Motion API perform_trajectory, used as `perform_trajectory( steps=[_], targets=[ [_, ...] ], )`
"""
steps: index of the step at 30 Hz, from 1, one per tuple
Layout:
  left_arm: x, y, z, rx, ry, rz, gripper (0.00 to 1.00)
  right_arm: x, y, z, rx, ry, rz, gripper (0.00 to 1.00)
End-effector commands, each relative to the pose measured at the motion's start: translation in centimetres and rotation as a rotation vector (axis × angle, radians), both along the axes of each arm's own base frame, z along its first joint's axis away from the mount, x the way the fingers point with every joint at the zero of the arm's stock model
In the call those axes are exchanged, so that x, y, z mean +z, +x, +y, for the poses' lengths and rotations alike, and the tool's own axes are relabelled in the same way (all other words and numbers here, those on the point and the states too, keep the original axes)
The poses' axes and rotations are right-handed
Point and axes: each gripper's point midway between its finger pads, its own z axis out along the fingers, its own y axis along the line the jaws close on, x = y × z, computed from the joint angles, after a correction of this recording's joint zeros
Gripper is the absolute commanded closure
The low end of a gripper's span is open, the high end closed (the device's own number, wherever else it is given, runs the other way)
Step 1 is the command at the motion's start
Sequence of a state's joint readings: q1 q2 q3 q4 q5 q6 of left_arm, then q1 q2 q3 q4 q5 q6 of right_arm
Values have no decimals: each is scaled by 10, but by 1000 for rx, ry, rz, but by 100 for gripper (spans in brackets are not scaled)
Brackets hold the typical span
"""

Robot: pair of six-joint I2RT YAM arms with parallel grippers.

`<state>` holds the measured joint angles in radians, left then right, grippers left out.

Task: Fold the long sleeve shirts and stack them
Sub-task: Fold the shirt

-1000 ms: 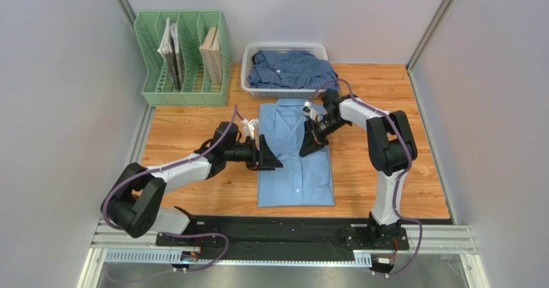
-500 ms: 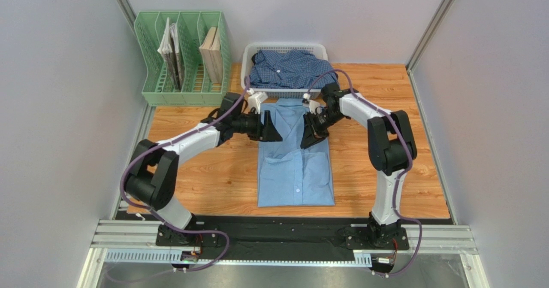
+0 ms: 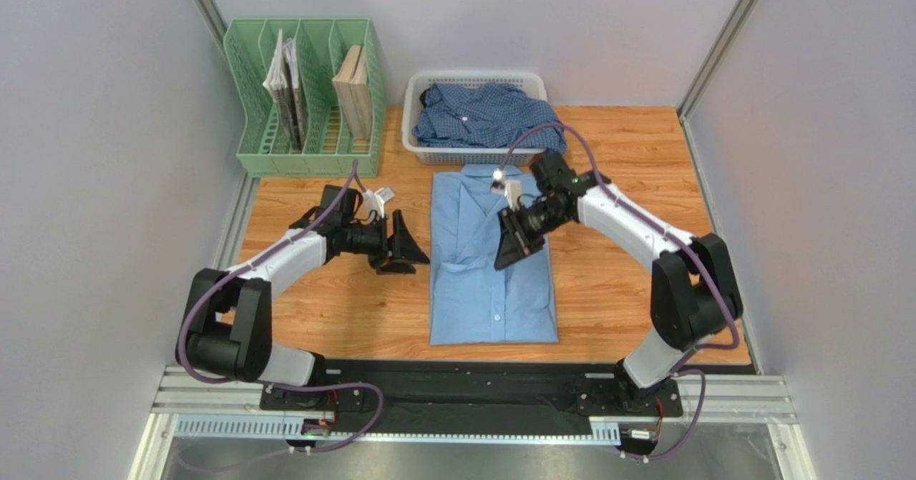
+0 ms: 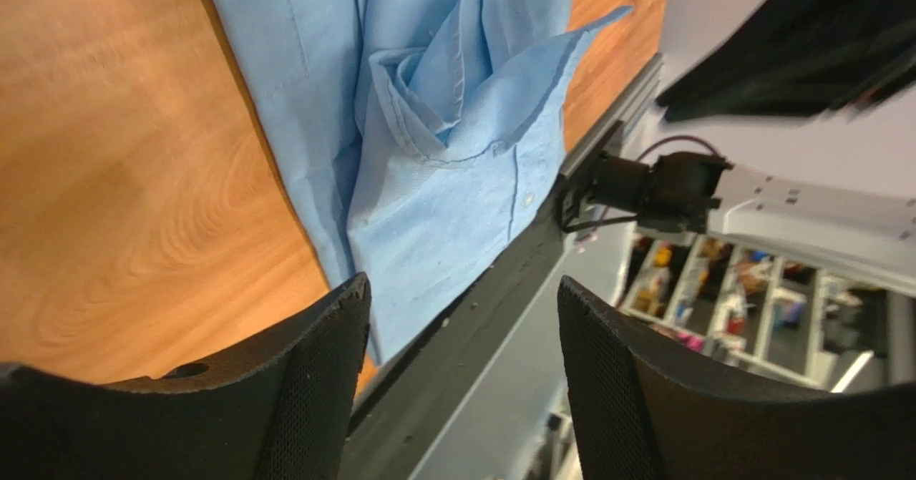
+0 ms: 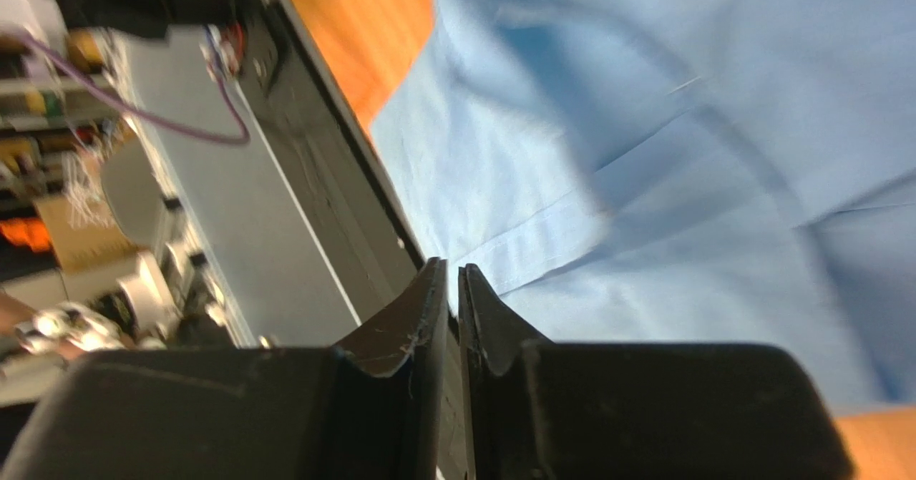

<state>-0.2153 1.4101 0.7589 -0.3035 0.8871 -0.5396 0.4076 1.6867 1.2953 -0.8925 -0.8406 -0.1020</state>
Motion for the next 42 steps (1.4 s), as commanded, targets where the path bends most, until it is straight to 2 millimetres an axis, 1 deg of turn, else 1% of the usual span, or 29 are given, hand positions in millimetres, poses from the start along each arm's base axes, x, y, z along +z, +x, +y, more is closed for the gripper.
perform_trajectory(
  steps=[1,2,3,4,5,6,7,8,9,10,11,12,13,14,15,16,17,19,22,23,25,30,33,36,38,39,40,41,42],
  targets=[
    [18,-1,-13,23,-100,20,31,1,-18,31,166,-19,-439,89],
    [16,-2,-14,14,-88,1,34,-6,-16,32,232,-39,-578,91],
    [15,0,-15,21,-66,-28,36,-12,-24,42,294,-60,-645,93],
    [12,-1,-17,15,-55,-65,39,-19,-17,43,304,-109,-711,94],
    [10,1,-16,28,-41,-84,43,-26,-21,45,333,-126,-721,96],
    [6,8,-13,58,-13,-112,45,-37,-31,52,400,-136,-729,98],
    [3,11,-11,66,6,-115,47,-45,-32,51,422,-173,-750,99],
    [0,13,-10,67,19,-117,48,-57,-37,51,454,-191,-770,99],
    [-3,12,-14,45,4,-78,49,-64,-50,57,544,-194,-824,100],
    [-6,11,-16,24,-8,-53,51,-68,-47,59,558,-234,-893,100],
    [-13,9,-19,-9,-14,-27,53,-74,-49,58,593,-263,-934,100],
    [-10,7,-22,-38,-30,-25,54,-85,-64,61,663,-284,-961,100],
    [-9,7,-22,-47,-33,-39,54,-85,-59,62,675,-318,-1021,100],
    [-7,7,-23,-57,-36,-62,54,-87,-61,64,692,-323,-1037,100],
    [-8,3,-23,-80,-28,-67,54,-87,-68,70,710,-314,-1057,99],
    [-10,1,-23,-88,-26,-64,54,-87,-66,73,714,-321,-1078,99],
    [-10,-1,-23,-92,-27,-64,54,-86,-68,75,716,-321,-1087,99],
    [-18,-4,-19,-84,0,-65,54,-86,-73,82,724,-306,-1082,99],
    [-30,-4,-17,-90,42,-66,54,-99,-79,82,755,-310,-1051,98],
    [-34,-4,-18,-97,46,-62,54,-110,-81,79,772,-326,-1028,98],
    [-36,-3,-19,-118,73,-81,54,-121,-85,75,798,-329,-1008,97],
    [-43,-2,-32,-179,86,-79,51,-137,-90,69,841,-332,-982,97],
    [-46,-3,-39,-211,87,-82,48,-141,-88,68,845,-341,-974,97],
    [-52,-6,-43,-227,91,-66,48,-144,-90,66,857,-334,-958,98],
    [-54,-2,-45,-227,87,-65,51,-145,-92,65,865,-332,-948,98],
    [-51,5,-47,-226,89,-84,53,-146,-94,64,873,-326,-942,98],
    [-49,9,-49,-225,88,-95,60,-147,-95,64,879,-324,-939,98],
    [-50,14,-50,-225,88,-96,63,-147,-96,64,885,-322,-938,98],
    [-43,22,-55,-229,75,-119,66,-148,-97,63,888,-316,-931,99]
  ],
)
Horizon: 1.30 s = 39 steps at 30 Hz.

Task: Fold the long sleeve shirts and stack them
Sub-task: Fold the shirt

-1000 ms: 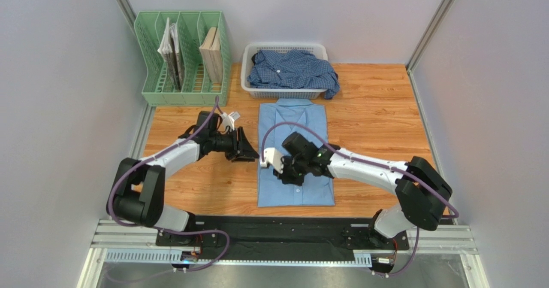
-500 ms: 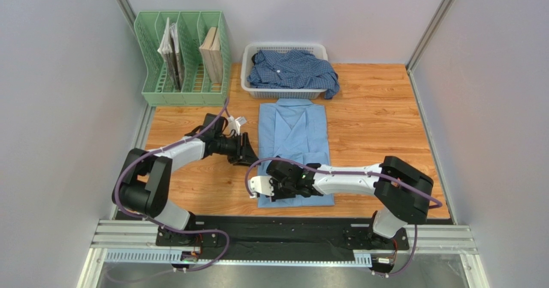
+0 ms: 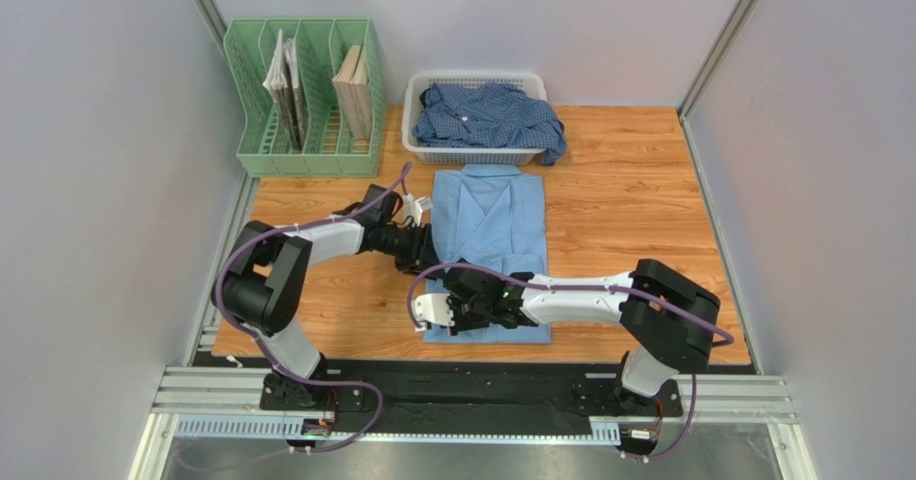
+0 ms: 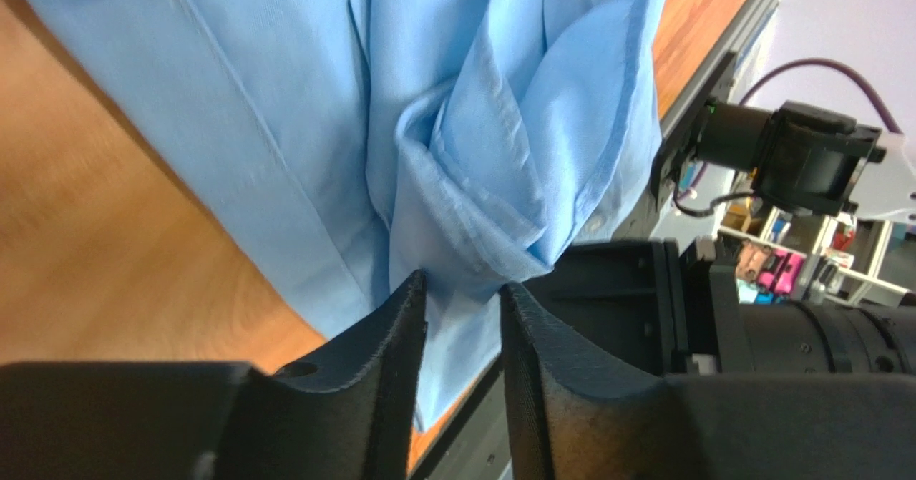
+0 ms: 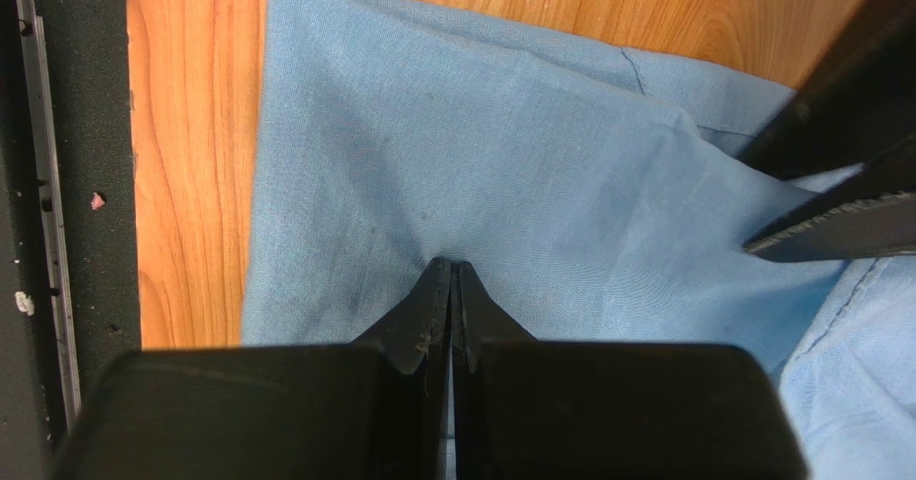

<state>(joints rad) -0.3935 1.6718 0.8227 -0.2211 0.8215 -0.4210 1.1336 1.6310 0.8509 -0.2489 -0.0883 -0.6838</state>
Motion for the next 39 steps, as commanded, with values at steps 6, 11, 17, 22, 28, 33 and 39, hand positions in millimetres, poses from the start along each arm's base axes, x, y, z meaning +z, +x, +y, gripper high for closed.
perform_trajectory(
  steps=[6,11,17,22,28,33,39],
  targets=[
    [56,80,-24,11,-88,-228,78,-32,-24,-23,69,-105,111,100],
    [77,112,-20,83,-114,-285,78,-35,-28,-28,82,-117,120,100],
    [79,107,7,116,-76,-292,66,-9,-15,-17,42,-73,104,97],
    [61,46,19,72,-53,-186,53,36,-3,-5,20,10,104,94],
    [38,6,10,2,-47,-119,43,47,-11,-4,21,15,152,92],
    [20,7,-1,-9,-39,-73,40,41,-14,11,19,31,190,91],
    [18,25,-17,-7,-73,-90,52,4,-18,6,28,-40,227,94]
  ],
)
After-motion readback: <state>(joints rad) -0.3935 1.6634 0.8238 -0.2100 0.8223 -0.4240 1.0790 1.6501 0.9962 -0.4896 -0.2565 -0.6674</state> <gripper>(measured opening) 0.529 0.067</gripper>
